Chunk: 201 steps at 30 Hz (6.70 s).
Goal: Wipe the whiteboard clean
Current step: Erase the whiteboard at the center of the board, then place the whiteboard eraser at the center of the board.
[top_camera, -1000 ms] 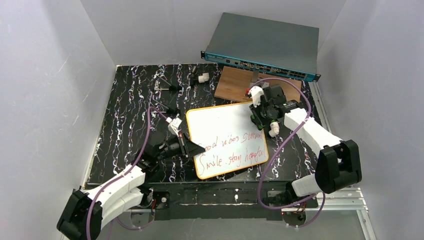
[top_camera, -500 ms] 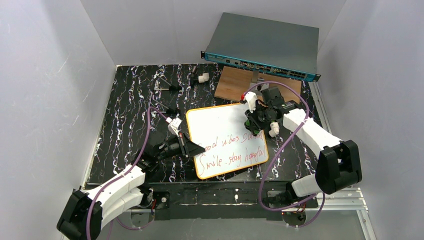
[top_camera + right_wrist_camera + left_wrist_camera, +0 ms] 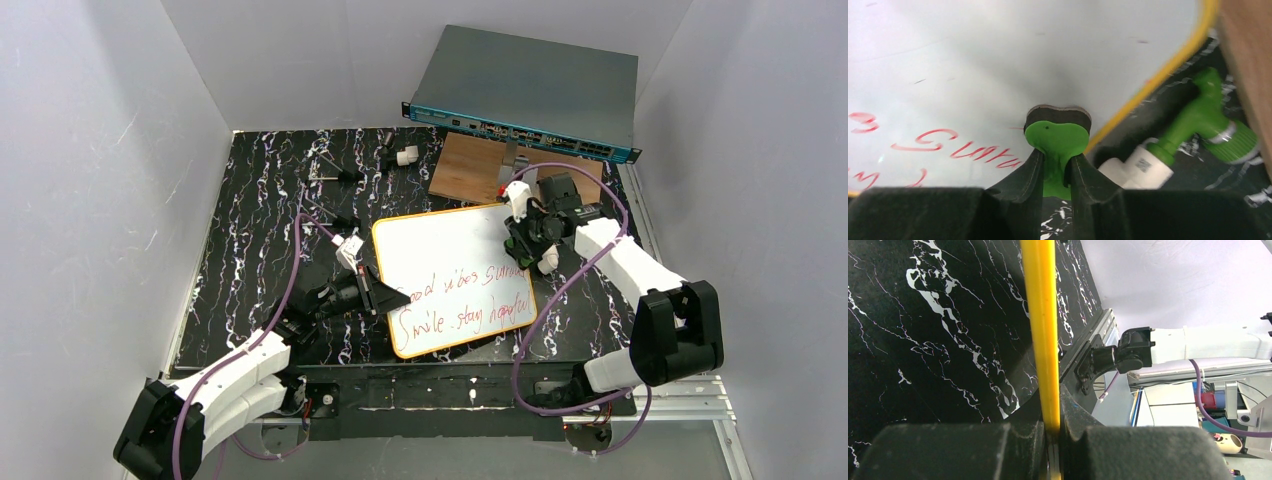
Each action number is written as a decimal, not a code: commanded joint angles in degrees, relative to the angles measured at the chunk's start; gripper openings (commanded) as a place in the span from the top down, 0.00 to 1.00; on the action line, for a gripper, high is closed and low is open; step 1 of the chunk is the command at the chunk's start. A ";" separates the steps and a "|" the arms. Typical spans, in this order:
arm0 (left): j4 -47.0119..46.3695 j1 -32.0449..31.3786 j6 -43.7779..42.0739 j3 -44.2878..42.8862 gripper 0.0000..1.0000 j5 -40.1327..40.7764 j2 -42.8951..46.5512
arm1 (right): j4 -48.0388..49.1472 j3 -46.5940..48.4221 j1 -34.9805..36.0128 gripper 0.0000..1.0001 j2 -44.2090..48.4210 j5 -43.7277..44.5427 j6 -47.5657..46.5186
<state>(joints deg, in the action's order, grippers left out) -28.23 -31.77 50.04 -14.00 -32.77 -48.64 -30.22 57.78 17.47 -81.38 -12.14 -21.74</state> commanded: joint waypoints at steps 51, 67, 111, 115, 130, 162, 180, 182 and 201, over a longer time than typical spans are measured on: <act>-7.65 -0.40 -5.39 -3.28 1.00 -4.85 -1.50 | -3.88 9.57 16.69 0.99 -1.50 -7.58 -0.92; -5.30 -0.40 -6.49 -3.26 1.00 -4.25 1.60 | -4.77 26.00 23.31 0.99 -14.30 9.31 7.22; -9.89 -0.40 -5.87 -1.96 1.00 -5.21 0.06 | 1.40 4.71 9.74 0.99 -3.50 5.75 5.95; -10.96 -0.40 -5.56 -2.35 1.00 -5.27 -1.23 | -0.22 6.34 15.62 0.99 -3.81 2.40 4.07; -9.55 -0.32 -5.19 -2.11 1.00 -3.03 2.46 | -8.12 29.24 28.26 0.99 -11.16 -2.52 7.13; 35.32 1.89 -28.50 -23.38 1.00 18.71 22.67 | -17.67 -7.19 0.03 0.99 24.68 -22.47 -13.98; 50.62 1.89 -41.99 -37.26 1.00 40.97 32.82 | -2.77 0.26 28.16 0.99 -1.49 -2.05 -6.04; 51.42 1.91 -42.61 -38.10 1.00 41.64 33.28 | -1.81 1.22 29.70 0.99 -4.63 0.18 -5.15; 53.11 1.89 -40.28 -40.47 1.00 40.72 32.56 | -7.56 7.41 28.22 0.29 -13.72 -6.91 -2.17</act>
<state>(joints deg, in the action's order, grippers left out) 34.65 -30.06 8.34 -50.52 7.57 -16.71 -35.81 63.05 47.59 -97.38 -15.59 -24.25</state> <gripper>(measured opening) 0.054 0.695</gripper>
